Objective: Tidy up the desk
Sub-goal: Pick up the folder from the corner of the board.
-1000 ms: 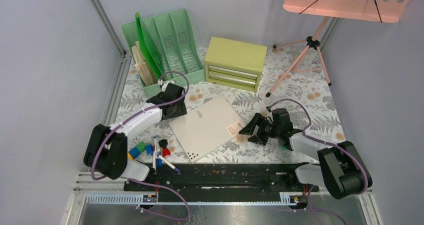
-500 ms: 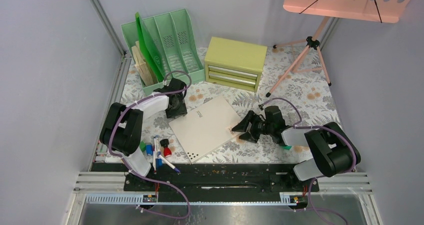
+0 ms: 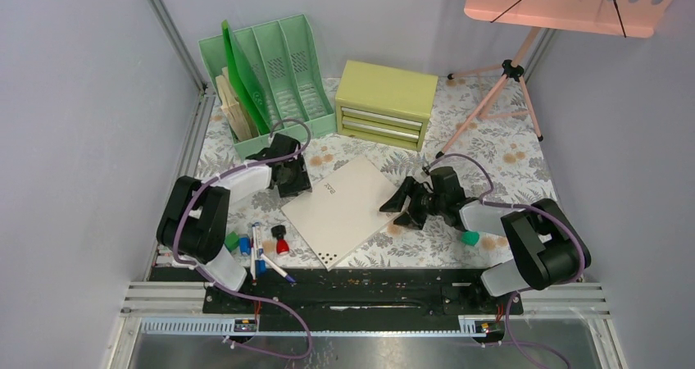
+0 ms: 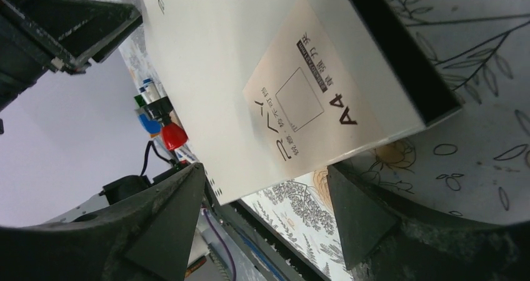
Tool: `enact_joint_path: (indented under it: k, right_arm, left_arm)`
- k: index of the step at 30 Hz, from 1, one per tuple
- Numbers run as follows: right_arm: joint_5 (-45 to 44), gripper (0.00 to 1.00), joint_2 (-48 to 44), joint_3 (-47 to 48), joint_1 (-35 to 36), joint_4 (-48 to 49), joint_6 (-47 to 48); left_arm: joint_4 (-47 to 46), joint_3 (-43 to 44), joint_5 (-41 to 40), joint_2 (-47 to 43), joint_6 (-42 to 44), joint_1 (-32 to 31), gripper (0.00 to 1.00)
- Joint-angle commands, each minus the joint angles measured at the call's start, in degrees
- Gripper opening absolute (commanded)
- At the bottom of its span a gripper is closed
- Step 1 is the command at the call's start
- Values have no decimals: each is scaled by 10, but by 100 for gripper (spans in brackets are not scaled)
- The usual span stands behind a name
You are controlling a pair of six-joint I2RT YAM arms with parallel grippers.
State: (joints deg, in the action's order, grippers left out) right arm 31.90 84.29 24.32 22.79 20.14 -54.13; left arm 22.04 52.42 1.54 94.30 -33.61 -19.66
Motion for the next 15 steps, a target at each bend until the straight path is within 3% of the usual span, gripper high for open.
enact_joint_path:
  k: [1, 15]
  right_arm:
    - [-76, 80, 11, 33, 2, -102, 66]
    - [-30, 82, 54, 134, -19, -182, 160]
  left_arm:
    - [-17, -74, 120, -10, -43, -18, 47]
    - [-15, -134, 113, -89, -116, -142, 49]
